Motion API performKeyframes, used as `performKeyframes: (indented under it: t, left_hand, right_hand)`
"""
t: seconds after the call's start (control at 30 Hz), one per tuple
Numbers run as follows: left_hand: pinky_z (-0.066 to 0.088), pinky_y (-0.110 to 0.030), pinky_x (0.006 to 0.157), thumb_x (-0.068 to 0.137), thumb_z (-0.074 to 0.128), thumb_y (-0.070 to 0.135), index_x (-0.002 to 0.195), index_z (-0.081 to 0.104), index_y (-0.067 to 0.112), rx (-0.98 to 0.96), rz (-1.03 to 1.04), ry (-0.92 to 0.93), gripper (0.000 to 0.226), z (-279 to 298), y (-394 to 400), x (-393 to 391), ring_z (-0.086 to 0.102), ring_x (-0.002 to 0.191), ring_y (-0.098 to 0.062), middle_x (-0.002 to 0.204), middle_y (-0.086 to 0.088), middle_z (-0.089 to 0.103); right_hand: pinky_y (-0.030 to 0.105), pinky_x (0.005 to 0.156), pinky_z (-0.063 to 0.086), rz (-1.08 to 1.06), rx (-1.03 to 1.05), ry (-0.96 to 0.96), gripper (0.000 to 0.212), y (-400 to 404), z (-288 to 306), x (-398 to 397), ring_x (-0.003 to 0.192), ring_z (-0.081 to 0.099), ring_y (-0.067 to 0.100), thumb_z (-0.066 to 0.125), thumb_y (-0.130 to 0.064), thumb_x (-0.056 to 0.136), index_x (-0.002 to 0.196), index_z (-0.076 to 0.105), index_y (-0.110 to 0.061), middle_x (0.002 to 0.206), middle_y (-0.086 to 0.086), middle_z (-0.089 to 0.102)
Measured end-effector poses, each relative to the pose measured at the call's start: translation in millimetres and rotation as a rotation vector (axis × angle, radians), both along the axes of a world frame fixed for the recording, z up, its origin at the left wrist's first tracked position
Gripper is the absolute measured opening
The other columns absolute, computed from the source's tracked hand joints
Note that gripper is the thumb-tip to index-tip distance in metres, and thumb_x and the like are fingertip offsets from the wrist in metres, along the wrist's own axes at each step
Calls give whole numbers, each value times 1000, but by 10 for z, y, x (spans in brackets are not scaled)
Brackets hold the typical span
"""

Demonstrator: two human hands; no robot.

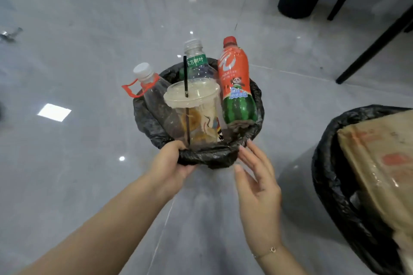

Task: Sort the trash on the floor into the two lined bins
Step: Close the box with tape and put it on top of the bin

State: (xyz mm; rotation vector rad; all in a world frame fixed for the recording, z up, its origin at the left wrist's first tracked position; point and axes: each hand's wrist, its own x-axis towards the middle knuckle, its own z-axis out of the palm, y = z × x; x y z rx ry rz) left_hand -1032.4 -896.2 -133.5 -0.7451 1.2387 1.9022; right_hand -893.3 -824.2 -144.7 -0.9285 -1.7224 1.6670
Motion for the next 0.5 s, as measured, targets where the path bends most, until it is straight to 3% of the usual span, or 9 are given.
performKeyframes:
  t: [0.1, 0.17, 0.23, 0.33, 0.43, 0.5]
  left_hand:
    - [51, -42, 79, 88, 27, -11, 124, 47, 3, 1, 39, -58, 44, 105, 70, 109, 57, 114, -35, 115, -17, 61]
    - [51, -39, 82, 89, 29, -10, 127, 47, 4, -8, 65, -55, 44, 177, 75, 202, 57, 115, -32, 118, -14, 61]
    - [50, -36, 81, 91, 30, -9, 127, 47, 8, -31, 66, -26, 44, 284, 41, 327, 58, 112, -27, 117, -10, 62]
    - [49, -39, 93, 90, 32, -9, 132, 47, 8, -65, 115, -9, 48, 483, -5, 486, 56, 117, -26, 126, -9, 59]
    - [53, -39, 89, 89, 33, -9, 130, 50, 10, -72, 181, -15, 49, 688, -126, 683, 57, 118, -26, 128, -8, 60]
    - [56, -38, 84, 88, 32, -9, 123, 55, 14, -53, 225, -30, 48, 817, -213, 814, 58, 117, -26, 130, -8, 59]
  right_hand:
    - [34, 96, 50, -320, -543, 0, 21, -56, 311, 224, 111, 63, 18, 59, -10, 92, 109, 65, -19, 119, 1, 67]
    - [36, 92, 50, -493, -783, 27, 16, -44, 526, 360, 108, 64, 21, 53, -19, 95, 111, 59, -18, 121, 8, 64]
    - [35, 90, 49, -608, -895, 58, 19, 42, 726, 475, 110, 61, 22, 51, -31, 96, 113, 54, -22, 126, 8, 59]
    - [34, 93, 47, -691, -1068, 106, 49, 241, 910, 602, 111, 58, 21, 54, -45, 92, 133, 46, -20, 135, 7, 50]
    - [33, 96, 47, -757, -1239, 126, 56, 400, 971, 615, 104, 60, 22, 55, -41, 93, 141, 39, -15, 139, 10, 46]
    - [33, 99, 46, -778, -1312, 151, 51, 494, 952, 608, 111, 58, 25, 52, -32, 96, 141, 40, -10, 140, 13, 46]
